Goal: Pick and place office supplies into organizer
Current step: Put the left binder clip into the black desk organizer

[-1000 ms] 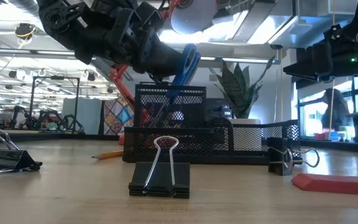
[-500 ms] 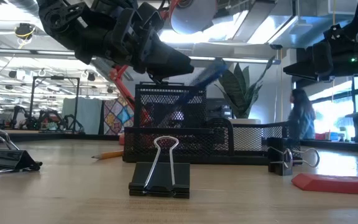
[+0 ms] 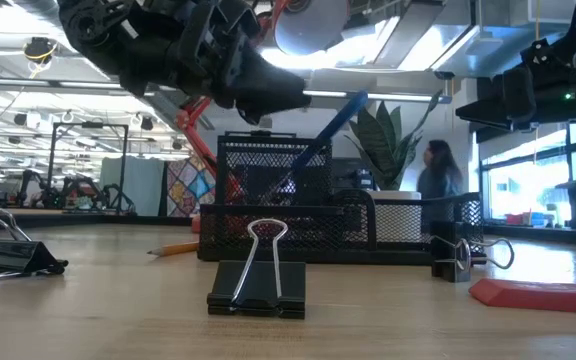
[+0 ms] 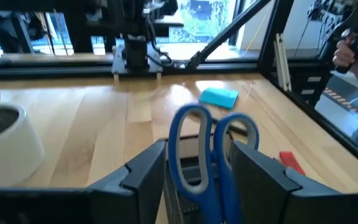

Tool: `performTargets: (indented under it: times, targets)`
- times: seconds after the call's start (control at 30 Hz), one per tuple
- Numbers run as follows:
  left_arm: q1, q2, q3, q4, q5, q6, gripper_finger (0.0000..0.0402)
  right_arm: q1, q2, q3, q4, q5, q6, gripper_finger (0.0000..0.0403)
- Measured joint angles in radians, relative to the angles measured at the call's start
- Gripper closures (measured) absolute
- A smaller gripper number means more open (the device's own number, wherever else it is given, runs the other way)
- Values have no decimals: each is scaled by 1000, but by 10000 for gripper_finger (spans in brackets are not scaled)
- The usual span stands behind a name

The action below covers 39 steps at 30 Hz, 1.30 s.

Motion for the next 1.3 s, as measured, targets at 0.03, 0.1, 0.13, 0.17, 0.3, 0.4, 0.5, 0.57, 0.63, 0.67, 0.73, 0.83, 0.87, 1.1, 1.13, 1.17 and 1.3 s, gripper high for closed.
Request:
performTargets:
  times: [0.03,0.1,0.13,0.17,0.3,0.4,0.5,0.57,0.63,0.67,0.73,0.83,0.87,1.1,1.13,1.17,1.3]
  targets:
    - [-2,-10,0,-1,0,0,230,0,0,0,-1,0,0,275]
    - [-8,-29,0,-17,0,0,230,0,0,0,-4,0,0,275]
    - [-13,-38,0,-33,0,0,230,0,0,0,-6,0,0,275]
    - [-18,-48,0,-58,1,0,230,0,0,0,-10,0,0,275]
    - [-48,-83,0,-167,1,0,232,0,0,0,-13,0,-9,275]
    - [-79,-103,0,-238,1,-30,233,0,0,0,-13,0,-11,275]
    - [-118,-130,0,-310,0,-60,233,0,0,0,-13,0,-11,275]
    - [-148,-149,0,-341,-18,-68,233,0,0,0,-13,0,-11,275]
    - [-183,-168,0,-358,-63,-69,233,0,0,0,-13,0,-18,275]
    - [-201,-178,0,-364,-91,-69,233,0,0,0,-13,0,-18,275]
    - [-235,-193,0,-385,-147,-69,233,0,0,0,-13,0,-18,275]
    - [-290,-212,0,-407,-246,-69,233,0,0,0,-13,0,-19,275]
    - [-309,-216,0,-411,-291,-68,233,0,0,0,-13,0,-19,275]
    - [-455,-211,87,-535,-540,-38,233,0,0,0,-13,0,-13,275]
    - [-475,-207,114,-576,-564,-29,233,0,0,0,-13,0,-5,275]
    - [-496,-203,139,-624,-584,-24,233,0,0,0,-13,0,5,275]
    - [-556,-180,211,-733,-658,-52,233,0,0,0,-13,0,12,275]
